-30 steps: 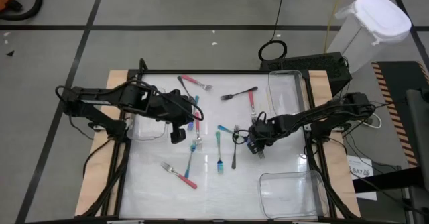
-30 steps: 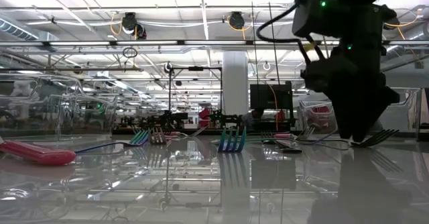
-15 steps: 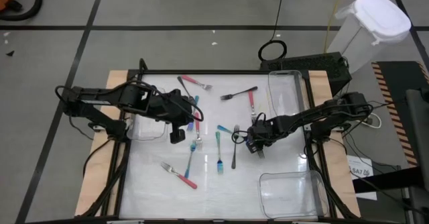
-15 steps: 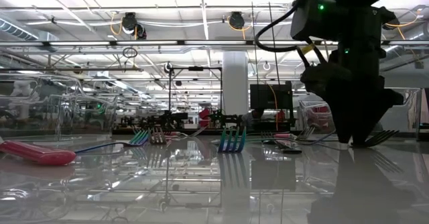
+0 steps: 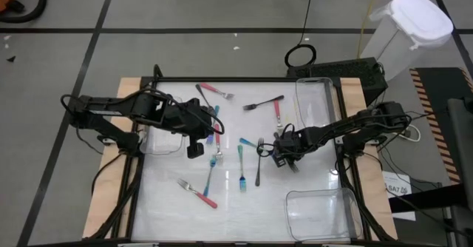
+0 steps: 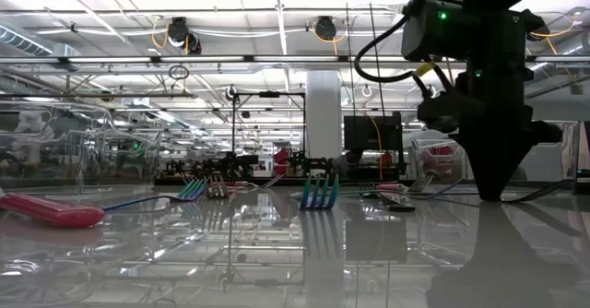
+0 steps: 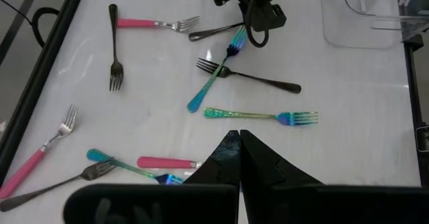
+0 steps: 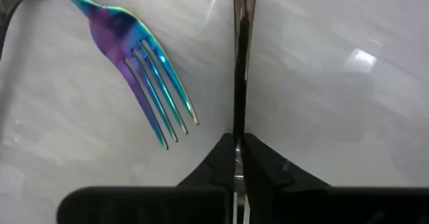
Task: Sort silverware by color (type)
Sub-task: Put the black fork into the top right transparent bin
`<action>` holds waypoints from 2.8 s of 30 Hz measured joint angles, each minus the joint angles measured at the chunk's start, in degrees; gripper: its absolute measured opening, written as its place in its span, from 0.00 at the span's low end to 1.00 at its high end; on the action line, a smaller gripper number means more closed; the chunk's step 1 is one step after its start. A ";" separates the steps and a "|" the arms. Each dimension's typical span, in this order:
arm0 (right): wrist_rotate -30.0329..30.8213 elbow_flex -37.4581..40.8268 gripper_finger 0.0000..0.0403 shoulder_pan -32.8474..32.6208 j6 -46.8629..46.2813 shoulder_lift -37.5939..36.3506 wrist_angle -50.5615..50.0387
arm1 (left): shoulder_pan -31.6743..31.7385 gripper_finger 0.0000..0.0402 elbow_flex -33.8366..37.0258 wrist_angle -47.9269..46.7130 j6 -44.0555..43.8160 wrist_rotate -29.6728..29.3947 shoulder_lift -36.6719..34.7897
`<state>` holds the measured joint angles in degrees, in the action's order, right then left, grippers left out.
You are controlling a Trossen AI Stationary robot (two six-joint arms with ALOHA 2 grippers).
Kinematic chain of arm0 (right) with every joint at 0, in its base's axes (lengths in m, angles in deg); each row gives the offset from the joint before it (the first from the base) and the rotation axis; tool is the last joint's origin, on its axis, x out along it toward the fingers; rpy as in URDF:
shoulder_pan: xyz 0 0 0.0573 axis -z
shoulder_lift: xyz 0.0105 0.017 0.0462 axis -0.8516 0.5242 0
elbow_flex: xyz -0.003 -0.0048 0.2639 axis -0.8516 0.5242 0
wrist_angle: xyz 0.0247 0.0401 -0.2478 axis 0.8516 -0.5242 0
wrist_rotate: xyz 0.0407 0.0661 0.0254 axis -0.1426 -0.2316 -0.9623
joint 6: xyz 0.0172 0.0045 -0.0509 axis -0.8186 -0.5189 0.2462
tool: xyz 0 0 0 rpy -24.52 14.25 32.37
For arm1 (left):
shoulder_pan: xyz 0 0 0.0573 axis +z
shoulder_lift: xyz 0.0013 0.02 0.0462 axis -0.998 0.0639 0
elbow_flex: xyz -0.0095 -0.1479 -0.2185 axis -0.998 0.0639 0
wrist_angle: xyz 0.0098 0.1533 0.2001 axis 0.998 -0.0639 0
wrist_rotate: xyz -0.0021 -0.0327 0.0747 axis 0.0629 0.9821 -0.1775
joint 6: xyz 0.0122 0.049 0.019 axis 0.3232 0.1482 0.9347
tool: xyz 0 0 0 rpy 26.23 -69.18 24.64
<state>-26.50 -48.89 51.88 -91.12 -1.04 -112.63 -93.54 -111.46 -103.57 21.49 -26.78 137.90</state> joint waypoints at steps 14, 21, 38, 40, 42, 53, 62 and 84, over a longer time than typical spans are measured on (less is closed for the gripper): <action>-0.39 0.17 0.01 0.00 -3.53 -7.28 -1.51 | 0.00 0.00 0.00 -0.02 -0.23 0.00 0.00; -0.06 0.15 0.01 0.00 -3.94 -12.80 -0.06 | 0.18 0.00 0.00 -0.02 -0.29 -0.37 0.00; 3.10 -1.90 0.01 0.00 -0.58 -17.90 12.72 | 4.96 0.04 0.00 0.07 -9.04 0.03 0.00; 4.74 -3.70 0.01 0.12 1.41 -17.64 12.80 | 5.69 0.07 0.00 0.09 -10.48 0.64 0.00; 5.88 -5.67 0.01 0.67 3.88 -17.59 11.33 | 6.62 0.11 0.00 0.19 -12.31 1.05 0.00; 10.47 -19.21 0.01 6.19 23.41 -17.64 0.18 | 11.71 0.26 0.00 12.60 -16.71 1.02 0.00; 14.68 -28.60 0.01 10.72 45.95 -17.66 -0.17 | 11.59 0.28 -0.07 33.69 -11.45 -3.30 1.06; 19.49 -35.85 0.02 16.32 72.96 -17.62 5.19 | 11.17 0.68 -0.13 58.78 -7.34 -21.01 8.57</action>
<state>-7.01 -84.74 68.20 -18.16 -18.66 -107.44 -82.36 -111.59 -44.80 14.15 -47.79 146.48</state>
